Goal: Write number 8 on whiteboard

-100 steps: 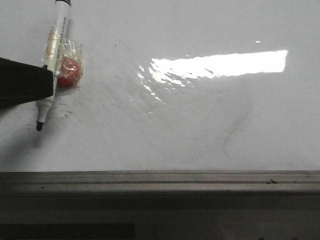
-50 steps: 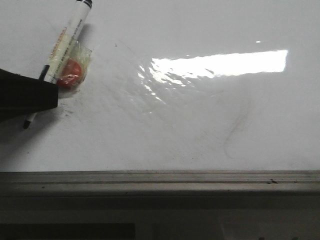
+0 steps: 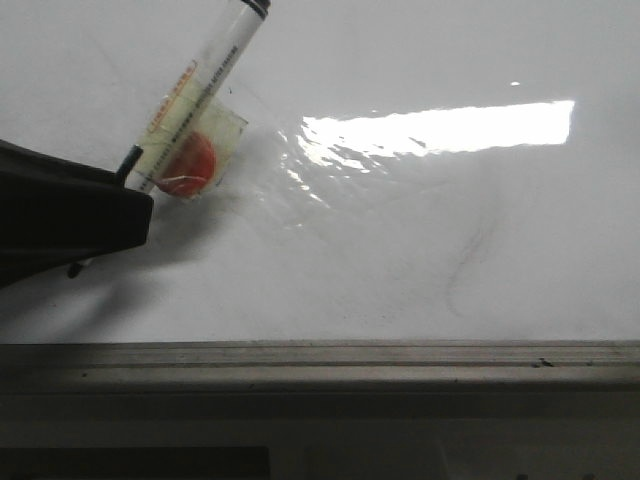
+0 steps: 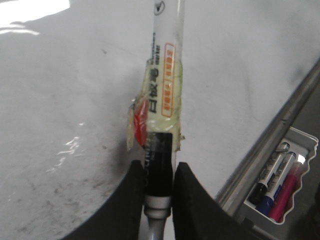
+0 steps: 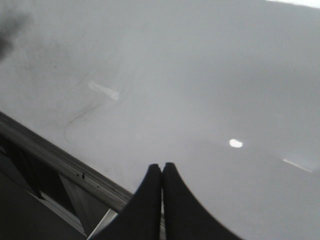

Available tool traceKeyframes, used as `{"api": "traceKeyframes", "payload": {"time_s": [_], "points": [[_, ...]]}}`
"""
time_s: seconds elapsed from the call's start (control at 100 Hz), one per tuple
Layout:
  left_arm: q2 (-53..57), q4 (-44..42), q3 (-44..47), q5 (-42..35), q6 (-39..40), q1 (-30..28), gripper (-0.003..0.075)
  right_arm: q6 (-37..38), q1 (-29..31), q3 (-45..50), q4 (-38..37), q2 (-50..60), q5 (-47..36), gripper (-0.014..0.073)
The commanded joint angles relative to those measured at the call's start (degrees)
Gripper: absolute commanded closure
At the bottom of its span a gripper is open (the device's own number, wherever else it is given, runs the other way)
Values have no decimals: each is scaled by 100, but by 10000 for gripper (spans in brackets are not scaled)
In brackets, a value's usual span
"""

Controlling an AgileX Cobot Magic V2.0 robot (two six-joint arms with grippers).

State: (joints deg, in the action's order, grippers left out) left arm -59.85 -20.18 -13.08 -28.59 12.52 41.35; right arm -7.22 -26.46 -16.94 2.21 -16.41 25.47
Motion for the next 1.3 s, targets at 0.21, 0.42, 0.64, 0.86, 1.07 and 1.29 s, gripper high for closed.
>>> {"api": "traceKeyframes", "payload": {"time_s": [0.21,0.42,0.64,0.86,1.07,1.29], "points": [[58,-1687,-514,-518,64,34,741,-834,-615,-871,8,-894,-387,656],[25,-2098,-781,-438,-94,34,741,-833,-1520,-1548,123,-1870,-503,463],[25,-2769,-808,-449,-94,34,741,-833,-2365,-2187,448,-2902,-668,260],[25,-2751,-808,-449,-94,34,741,-833,-2615,-2570,696,-3543,-775,261],[25,-2751,-808,-449,-94,34,741,-833,-2615,-2721,874,-3810,-978,262],[25,-2776,-808,-548,-94,34,741,-822,-2615,-2721,1033,-4055,-1045,380]]}}
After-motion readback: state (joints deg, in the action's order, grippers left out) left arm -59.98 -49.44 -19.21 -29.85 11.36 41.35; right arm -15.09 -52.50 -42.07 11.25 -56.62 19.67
